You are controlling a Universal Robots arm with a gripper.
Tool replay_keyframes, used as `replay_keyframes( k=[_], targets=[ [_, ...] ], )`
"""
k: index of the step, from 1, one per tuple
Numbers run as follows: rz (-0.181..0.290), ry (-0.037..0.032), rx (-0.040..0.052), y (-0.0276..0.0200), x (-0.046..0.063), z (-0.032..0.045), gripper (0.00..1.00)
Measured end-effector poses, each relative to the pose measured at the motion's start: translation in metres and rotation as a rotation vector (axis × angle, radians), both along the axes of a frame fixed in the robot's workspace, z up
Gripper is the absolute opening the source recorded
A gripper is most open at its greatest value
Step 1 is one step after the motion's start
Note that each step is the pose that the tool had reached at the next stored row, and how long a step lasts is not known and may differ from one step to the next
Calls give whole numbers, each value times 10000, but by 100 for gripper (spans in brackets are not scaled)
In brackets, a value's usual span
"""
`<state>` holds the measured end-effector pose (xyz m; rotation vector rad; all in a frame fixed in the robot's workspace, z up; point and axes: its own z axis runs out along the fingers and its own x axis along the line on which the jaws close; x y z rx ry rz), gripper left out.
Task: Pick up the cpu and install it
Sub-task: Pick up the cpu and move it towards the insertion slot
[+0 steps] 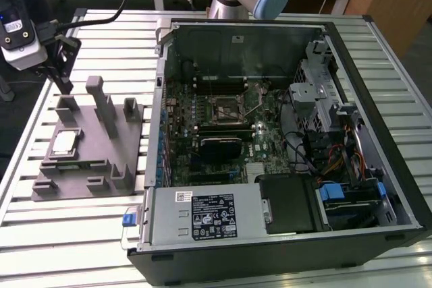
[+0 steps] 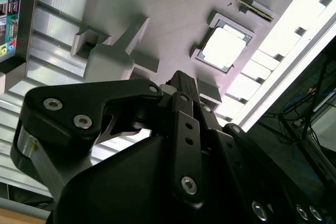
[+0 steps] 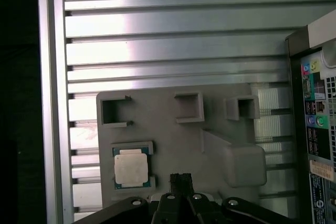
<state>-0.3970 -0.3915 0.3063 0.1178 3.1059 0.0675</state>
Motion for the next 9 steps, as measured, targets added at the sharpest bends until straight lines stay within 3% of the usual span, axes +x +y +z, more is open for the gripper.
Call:
replay_keyframes(
  k=[9],
  targets=[
    [0, 0, 1, -2, -4, -63, 11]
  ],
)
